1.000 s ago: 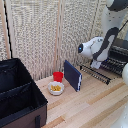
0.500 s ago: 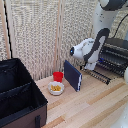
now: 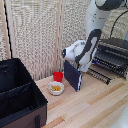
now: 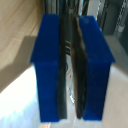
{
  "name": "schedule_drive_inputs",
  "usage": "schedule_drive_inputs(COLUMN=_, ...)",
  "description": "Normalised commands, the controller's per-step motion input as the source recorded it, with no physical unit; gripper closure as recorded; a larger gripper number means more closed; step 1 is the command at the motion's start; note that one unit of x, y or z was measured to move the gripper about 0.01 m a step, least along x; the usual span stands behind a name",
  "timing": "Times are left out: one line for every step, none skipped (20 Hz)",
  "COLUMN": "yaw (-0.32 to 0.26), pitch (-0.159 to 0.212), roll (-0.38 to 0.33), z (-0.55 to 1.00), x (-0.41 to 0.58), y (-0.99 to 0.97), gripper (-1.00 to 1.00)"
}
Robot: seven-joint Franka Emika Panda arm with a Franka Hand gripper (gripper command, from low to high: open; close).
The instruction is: With care, position your gripper close to the oven tray handle. Make sure to grip the handle tightly. Delicately and attentively pull the tray out from the oven.
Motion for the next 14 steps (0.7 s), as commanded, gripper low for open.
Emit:
schedule_drive_inputs(yaw=-0.102, pitch=0.0, roll=-0.031, z=0.69, x=0.217, y=0.0, gripper=-1.0)
schedule_drive_inputs(yaw=-0.141, pitch=0.0, roll=-0.006, z=0.73, x=0.3, y=-0.03, gripper=-1.0)
schedule_drive_inputs(yaw=-0.102, pitch=0.0, roll=0.0, z=0.75, x=0.26, y=-0.03, gripper=-1.0)
schedule_drive_inputs(yaw=-0.056, pitch=0.0, roll=0.0, z=0.76, x=0.274, y=-0.05, gripper=-1.0)
schedule_drive_inputs(yaw=-0.052, pitch=0.0, roll=0.0, z=0.77, x=0.32, y=-0.03, gripper=-1.0)
schedule_drive_inputs(yaw=-0.014, pitch=0.0, roll=0.0, z=0.77, x=0.317, y=0.0, gripper=-1.0)
schedule_drive_inputs(yaw=0.0, pitch=-0.003, roll=0.0, z=0.79, x=0.334, y=-0.02, gripper=-1.0)
schedule_drive_inputs(yaw=0.0, pitch=-0.005, roll=0.0, z=0.75, x=0.346, y=0.0, gripper=-1.0)
schedule_drive_inputs(yaw=0.0, pitch=0.0, roll=0.0, z=0.69, x=0.323, y=-0.02, gripper=-1.0)
schedule_drive_inputs(yaw=0.0, pitch=0.0, roll=0.001, z=0.71, x=0.309, y=-0.01, gripper=-1.0)
schedule_drive_inputs(yaw=0.0, pitch=0.0, roll=0.003, z=0.7, x=0.283, y=0.0, gripper=-1.0)
schedule_drive_inputs(yaw=-0.019, pitch=0.0, roll=0.0, z=0.65, x=0.28, y=0.0, gripper=-1.0)
schedule_drive_inputs(yaw=-0.016, pitch=0.0, roll=0.006, z=0.64, x=0.254, y=0.0, gripper=-1.0)
schedule_drive_inputs(yaw=-0.035, pitch=0.0, roll=0.004, z=0.62, x=0.229, y=0.0, gripper=-1.0)
